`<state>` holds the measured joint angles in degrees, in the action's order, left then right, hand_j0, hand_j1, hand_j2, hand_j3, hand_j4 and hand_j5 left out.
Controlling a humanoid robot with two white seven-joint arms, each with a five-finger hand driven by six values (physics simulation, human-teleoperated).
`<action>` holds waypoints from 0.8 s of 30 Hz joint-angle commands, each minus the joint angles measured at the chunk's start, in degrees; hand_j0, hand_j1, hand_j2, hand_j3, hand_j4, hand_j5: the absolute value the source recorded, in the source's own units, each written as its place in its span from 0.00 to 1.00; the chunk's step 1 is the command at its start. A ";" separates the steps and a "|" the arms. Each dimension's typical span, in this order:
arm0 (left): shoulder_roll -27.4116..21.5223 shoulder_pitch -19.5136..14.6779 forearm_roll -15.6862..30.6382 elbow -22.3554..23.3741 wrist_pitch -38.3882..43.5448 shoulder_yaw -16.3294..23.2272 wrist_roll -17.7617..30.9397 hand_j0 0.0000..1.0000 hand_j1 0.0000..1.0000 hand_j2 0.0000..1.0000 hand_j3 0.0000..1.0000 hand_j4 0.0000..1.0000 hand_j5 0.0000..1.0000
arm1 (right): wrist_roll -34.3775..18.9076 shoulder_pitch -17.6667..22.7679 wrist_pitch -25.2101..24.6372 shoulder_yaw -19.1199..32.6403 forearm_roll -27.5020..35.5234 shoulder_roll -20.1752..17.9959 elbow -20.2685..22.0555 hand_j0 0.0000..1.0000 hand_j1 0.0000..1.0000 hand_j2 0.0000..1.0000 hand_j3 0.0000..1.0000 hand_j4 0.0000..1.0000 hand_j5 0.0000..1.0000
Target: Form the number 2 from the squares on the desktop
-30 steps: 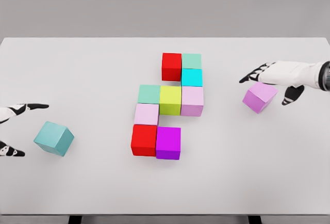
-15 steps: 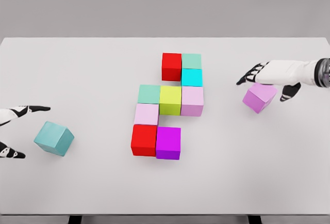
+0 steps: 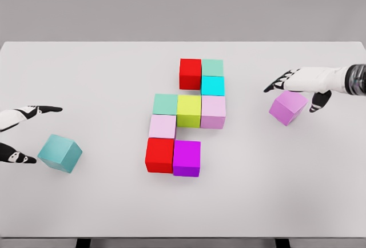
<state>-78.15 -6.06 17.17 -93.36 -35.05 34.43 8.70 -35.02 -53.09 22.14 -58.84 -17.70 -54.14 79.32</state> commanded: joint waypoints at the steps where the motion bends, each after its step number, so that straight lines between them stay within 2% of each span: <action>1: 0.37 0.00 0.15 0.19 0.05 0.11 0.00 1.00 1.00 1.00 1.00 1.00 1.00 | 0.02 0.09 0.01 -0.13 0.13 0.00 -0.57 1.00 1.00 1.00 1.00 1.00 1.00; 5: 0.46 0.09 -0.03 0.02 0.05 1.60 0.00 1.00 1.00 1.00 1.00 1.00 1.00 | 0.02 0.26 0.01 -0.22 0.04 0.17 -0.74 1.00 1.00 1.00 1.00 1.00 1.00; 8: 0.46 0.09 -0.03 0.02 0.05 2.22 0.00 1.00 1.00 1.00 1.00 1.00 1.00 | 0.02 0.26 0.27 -0.31 -0.31 2.90 -3.55 1.00 1.00 1.00 1.00 1.00 1.00; 13: -0.51 0.09 0.76 -0.16 0.05 2.31 -0.09 0.99 0.99 0.99 0.99 0.99 0.99 | 0.02 0.35 0.54 -0.75 -0.40 2.81 -3.56 1.00 1.00 1.00 1.00 1.00 1.00; 16: -0.51 0.09 0.85 -0.42 0.05 2.31 0.00 0.99 0.99 0.99 0.99 0.99 0.99 | 0.02 0.44 0.27 -0.83 -0.40 2.81 -3.56 0.90 0.90 0.90 0.90 0.90 0.90; 24: 1.34 0.00 -0.82 -0.25 0.05 2.92 -0.09 0.99 0.99 0.99 0.99 0.99 0.99 | 0.02 0.44 0.01 -1.19 -0.31 2.63 -3.29 0.53 0.53 0.53 0.53 0.53 0.53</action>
<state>-77.29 -6.06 16.54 -93.63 -35.05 37.38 8.68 -35.02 -52.65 22.29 -60.04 -18.27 -51.44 75.93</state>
